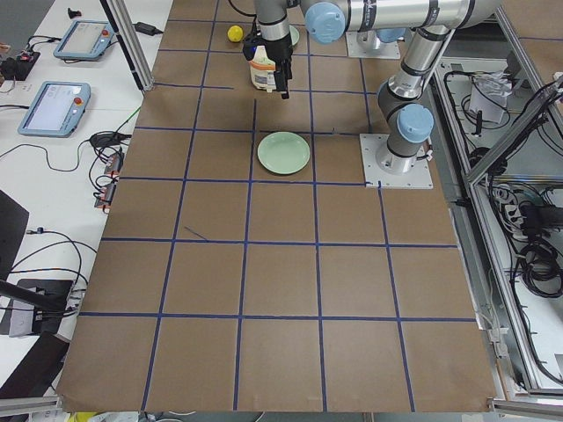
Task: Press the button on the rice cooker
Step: 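Press down on the green button with the right gripper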
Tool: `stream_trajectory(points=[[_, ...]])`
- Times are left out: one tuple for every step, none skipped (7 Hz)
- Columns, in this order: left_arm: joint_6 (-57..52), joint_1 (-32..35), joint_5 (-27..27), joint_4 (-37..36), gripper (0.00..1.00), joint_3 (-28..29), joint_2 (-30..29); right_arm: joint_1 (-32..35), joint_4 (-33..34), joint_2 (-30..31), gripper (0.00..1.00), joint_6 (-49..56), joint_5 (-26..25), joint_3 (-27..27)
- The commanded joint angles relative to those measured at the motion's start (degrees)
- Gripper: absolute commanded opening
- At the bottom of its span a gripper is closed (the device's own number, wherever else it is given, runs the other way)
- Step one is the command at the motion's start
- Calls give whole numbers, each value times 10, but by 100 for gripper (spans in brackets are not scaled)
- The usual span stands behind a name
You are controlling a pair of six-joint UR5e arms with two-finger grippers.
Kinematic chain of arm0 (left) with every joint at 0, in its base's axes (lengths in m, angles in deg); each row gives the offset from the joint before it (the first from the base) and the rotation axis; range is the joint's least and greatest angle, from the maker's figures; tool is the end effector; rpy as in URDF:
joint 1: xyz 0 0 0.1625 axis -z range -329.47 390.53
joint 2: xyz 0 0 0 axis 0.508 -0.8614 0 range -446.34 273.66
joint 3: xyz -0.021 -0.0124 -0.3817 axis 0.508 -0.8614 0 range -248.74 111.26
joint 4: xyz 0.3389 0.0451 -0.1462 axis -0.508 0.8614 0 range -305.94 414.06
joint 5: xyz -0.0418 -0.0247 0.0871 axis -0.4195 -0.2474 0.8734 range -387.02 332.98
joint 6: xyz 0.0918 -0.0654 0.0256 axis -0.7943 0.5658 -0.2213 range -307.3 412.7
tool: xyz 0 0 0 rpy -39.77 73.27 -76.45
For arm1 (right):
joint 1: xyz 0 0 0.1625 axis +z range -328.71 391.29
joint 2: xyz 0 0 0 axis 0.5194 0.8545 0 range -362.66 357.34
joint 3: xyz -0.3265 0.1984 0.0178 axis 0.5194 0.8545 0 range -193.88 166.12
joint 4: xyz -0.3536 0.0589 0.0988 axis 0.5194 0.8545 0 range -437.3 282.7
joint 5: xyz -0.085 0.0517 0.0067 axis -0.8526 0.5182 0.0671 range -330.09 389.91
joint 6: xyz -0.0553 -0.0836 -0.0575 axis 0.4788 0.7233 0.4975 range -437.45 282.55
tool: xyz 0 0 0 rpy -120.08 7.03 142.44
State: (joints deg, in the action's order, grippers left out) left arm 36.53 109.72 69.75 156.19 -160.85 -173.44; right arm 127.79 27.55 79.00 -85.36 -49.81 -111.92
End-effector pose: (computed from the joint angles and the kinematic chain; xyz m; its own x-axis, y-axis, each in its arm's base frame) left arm -0.0420 -0.4182 0.4172 -0.9922 0.1112 -0.0563 0.0963 0.9705 0.2210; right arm 0.2079 -0.4645 0.3267 -0.9844 0.0310 -0.1730 0.0225 0.9985 0.0507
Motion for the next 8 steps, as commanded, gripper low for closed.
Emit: stream_trajectory(points=[[0, 0, 0, 0, 100, 0, 0, 0, 9, -4, 8, 1, 0, -4], [0, 0, 0, 0, 100, 0, 0, 0, 9, -4, 8, 2, 0, -4], [0, 0, 0, 0, 100, 0, 0, 0, 9, -5, 8, 3, 0, -6], [0, 0, 0, 0, 100, 0, 0, 0, 9, -5, 8, 3, 0, -7], [0, 0, 0, 0, 100, 0, 0, 0, 17, -5, 8, 3, 0, -13], [0, 0, 0, 0, 100, 0, 0, 0, 21, -4, 8, 3, 0, -19], [0, 0, 0, 0, 100, 0, 0, 0, 23, -5, 8, 4, 0, -19], [0, 0, 0, 0, 100, 0, 0, 0, 24, -5, 8, 4, 0, -20]])
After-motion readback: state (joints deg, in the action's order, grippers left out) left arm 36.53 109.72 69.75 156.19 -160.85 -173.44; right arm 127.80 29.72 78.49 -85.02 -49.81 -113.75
